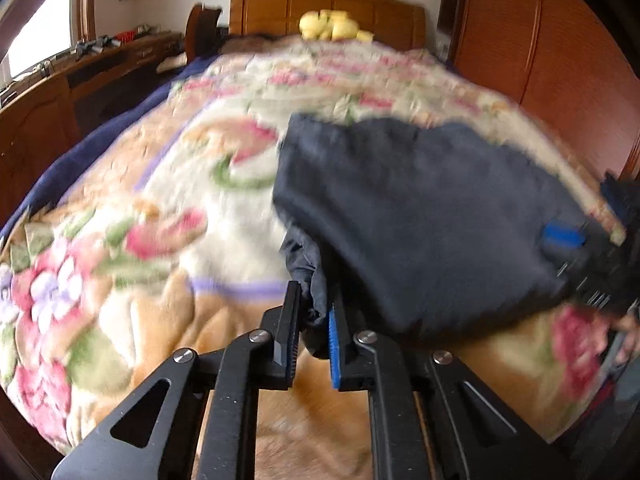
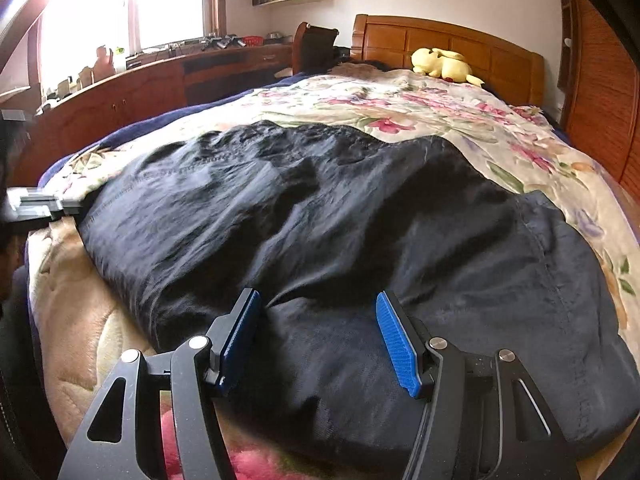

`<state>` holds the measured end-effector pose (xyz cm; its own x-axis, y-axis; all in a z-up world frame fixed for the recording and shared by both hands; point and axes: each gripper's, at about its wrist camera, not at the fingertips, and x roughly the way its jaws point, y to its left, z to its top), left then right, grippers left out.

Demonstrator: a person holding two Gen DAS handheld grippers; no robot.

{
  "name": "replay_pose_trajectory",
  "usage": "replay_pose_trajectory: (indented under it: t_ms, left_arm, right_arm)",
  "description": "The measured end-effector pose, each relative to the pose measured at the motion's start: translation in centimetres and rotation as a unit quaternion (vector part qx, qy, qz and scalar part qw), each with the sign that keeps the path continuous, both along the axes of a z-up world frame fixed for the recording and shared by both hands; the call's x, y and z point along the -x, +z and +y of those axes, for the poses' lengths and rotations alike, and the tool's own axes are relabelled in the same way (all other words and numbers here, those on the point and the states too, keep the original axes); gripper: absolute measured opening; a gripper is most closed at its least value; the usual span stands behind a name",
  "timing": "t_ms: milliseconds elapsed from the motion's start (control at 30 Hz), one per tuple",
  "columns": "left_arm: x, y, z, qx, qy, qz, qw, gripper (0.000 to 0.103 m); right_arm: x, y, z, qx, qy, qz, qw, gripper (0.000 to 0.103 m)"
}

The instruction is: Fold large clothes

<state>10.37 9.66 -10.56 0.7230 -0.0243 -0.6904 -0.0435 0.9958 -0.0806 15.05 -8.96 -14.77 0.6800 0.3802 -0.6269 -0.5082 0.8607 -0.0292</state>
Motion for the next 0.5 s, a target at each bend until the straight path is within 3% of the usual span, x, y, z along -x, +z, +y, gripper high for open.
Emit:
replay_pose_trajectory:
  t_ms: [267, 500]
  left_arm:
    - [-3.1, 8.7, -5.8, -0.013, -0.058, -0.084, 0.9947, 0.011]
    - [-6.4, 12.8, -12.6, -0.018, -0.133, -0.12, 0.9836, 0.011]
  right_arm:
    - [0.0, 0.4, -0.4, -0.013, -0.006, 0.0, 1.0, 0.062]
    - [1.4, 1.4, -5.3, -0.067, -0.036, -0.005, 0.997, 0.062]
